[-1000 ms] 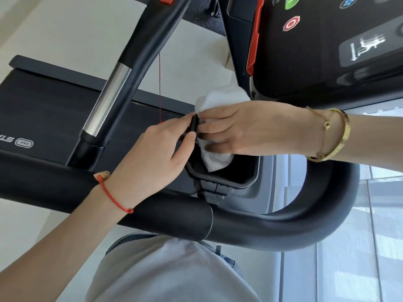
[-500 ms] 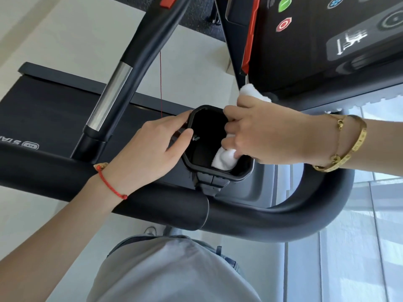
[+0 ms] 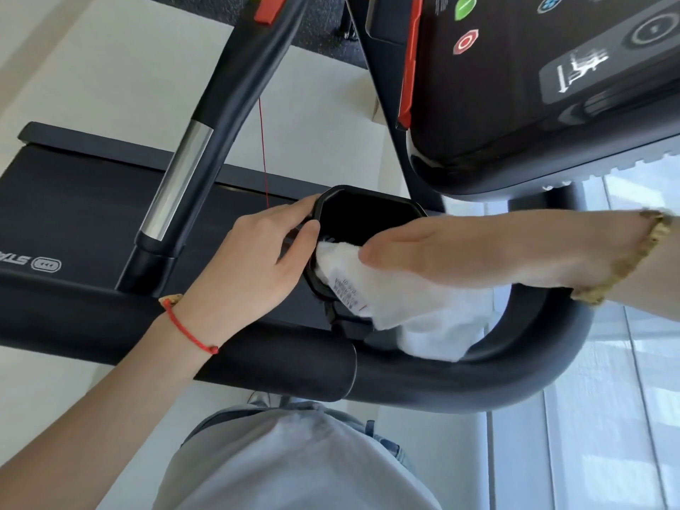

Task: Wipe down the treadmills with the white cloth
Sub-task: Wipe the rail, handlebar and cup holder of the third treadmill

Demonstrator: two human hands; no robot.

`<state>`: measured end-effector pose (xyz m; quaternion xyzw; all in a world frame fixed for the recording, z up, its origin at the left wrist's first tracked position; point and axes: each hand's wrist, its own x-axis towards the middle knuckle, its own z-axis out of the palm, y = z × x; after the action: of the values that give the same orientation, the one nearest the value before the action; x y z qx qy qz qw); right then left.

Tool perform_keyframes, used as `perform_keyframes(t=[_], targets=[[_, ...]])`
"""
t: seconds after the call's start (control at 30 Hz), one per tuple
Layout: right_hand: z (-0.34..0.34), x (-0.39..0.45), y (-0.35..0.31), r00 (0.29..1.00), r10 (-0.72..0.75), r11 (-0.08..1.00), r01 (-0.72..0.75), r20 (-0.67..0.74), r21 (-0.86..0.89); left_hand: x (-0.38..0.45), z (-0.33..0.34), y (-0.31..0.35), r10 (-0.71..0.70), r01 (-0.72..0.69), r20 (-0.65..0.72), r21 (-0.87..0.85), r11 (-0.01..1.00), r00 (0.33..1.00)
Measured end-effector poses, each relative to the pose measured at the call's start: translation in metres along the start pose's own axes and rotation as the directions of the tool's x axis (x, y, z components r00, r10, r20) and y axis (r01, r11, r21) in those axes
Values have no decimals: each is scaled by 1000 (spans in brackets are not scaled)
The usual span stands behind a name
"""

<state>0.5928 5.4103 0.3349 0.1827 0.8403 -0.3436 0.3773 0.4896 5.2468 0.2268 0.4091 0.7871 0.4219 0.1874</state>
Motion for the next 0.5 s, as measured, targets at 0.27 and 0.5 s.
perform_keyframes(t=[0.27, 0.5], targets=[[30, 31, -13, 998, -41, 930, 19, -52, -367, 0, 0, 4, -9, 8, -36, -16, 1000, 999], [32, 19, -1, 986, -150, 901, 104, -76, -422, 2, -5, 4, -39, 39, 7, -67, 997, 999]])
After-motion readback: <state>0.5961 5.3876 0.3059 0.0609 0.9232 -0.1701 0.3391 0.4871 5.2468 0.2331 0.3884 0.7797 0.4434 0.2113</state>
